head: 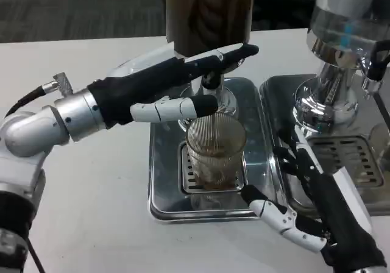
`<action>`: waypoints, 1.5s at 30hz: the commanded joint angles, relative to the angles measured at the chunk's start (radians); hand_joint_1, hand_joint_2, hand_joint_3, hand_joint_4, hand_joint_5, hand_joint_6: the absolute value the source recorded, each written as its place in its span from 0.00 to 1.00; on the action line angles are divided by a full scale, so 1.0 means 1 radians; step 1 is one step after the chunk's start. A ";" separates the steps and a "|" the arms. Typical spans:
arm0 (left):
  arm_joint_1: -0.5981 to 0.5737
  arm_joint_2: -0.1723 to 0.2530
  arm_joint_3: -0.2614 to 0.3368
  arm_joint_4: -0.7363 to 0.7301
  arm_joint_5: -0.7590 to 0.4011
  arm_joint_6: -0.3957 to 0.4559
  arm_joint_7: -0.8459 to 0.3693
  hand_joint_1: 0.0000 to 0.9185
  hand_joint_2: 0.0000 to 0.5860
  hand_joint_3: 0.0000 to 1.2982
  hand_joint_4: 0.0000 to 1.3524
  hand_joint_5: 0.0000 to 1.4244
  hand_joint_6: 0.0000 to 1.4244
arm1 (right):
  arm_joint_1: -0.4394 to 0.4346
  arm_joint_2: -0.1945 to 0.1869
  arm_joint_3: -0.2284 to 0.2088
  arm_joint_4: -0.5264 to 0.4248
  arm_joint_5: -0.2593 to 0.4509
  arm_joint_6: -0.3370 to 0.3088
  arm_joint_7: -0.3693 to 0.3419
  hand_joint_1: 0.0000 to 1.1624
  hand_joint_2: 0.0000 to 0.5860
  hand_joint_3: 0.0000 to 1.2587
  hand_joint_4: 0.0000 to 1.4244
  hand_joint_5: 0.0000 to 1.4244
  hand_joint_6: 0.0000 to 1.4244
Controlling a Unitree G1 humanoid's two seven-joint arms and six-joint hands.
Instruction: Grasp the cup under the faucet to collect the drink, then remove the cup.
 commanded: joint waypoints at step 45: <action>0.067 0.042 0.001 -0.002 0.023 0.058 -0.001 0.00 0.20 0.06 0.00 0.01 0.00 | -0.365 0.083 0.038 0.339 0.087 0.047 0.068 0.51 0.40 0.00 0.02 0.08 0.09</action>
